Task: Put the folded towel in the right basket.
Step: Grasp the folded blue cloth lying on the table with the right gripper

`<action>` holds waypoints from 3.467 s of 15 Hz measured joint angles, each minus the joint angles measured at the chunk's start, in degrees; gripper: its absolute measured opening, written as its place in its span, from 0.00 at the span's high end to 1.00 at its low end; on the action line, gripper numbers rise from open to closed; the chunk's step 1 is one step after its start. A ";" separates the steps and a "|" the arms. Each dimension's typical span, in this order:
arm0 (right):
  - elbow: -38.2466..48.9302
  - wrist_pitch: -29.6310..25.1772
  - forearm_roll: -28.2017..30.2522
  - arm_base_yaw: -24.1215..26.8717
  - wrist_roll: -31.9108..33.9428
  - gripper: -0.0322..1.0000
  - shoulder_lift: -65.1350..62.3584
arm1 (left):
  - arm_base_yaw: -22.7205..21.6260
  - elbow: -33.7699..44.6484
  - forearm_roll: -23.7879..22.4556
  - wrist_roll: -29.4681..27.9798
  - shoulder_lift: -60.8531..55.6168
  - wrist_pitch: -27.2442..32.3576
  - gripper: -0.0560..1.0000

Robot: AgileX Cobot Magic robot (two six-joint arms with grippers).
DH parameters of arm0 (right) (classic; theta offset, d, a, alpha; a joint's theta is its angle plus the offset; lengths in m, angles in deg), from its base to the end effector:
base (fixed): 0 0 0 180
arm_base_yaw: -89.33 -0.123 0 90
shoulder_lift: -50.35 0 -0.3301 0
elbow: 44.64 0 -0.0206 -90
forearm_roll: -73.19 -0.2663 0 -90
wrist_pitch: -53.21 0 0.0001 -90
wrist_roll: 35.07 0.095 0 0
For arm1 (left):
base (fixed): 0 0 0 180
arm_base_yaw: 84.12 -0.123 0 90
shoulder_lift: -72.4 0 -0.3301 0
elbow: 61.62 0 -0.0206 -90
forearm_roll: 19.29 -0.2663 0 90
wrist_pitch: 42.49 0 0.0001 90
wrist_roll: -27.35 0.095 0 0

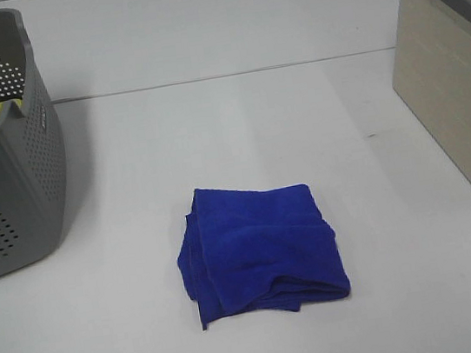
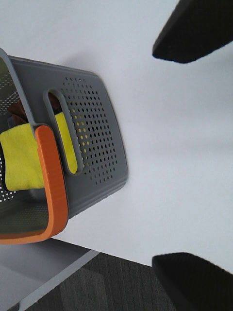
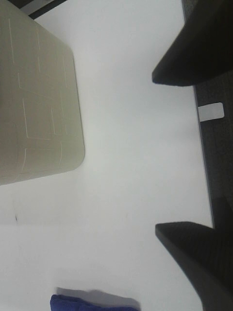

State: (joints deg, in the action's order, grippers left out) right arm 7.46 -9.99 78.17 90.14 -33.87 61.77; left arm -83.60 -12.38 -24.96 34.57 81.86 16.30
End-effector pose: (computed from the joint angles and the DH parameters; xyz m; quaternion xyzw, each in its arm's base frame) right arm -0.0185 -0.0071 0.2689 0.0155 0.8929 -0.0419 0.4481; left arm -0.0247 0.0083 0.2896 0.0576 0.8519 0.0797 0.5144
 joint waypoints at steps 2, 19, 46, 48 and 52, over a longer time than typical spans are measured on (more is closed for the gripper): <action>-1.72 0.11 -1.38 0.00 0.00 0.24 2.69 | 0.00 0.00 0.00 0.00 0.00 0.00 0.01; -33.12 3.38 -33.46 0.00 -17.99 0.24 59.64 | 0.00 0.00 0.00 0.00 0.00 0.00 0.01; -33.17 18.79 -47.38 -13.64 -27.56 0.24 111.50 | 0.00 0.00 0.00 0.00 0.00 0.00 0.01; -33.40 18.74 -48.93 -14.09 -27.50 0.24 112.19 | 0.00 0.00 0.00 0.00 0.00 0.00 0.01; -33.69 19.14 -51.51 -17.48 -27.10 0.25 113.22 | 0.00 0.00 0.00 0.00 0.00 0.00 0.01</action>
State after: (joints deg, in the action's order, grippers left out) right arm -26.23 9.14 26.67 72.66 -60.97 174.98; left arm -83.60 -12.38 -24.96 34.57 81.86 16.30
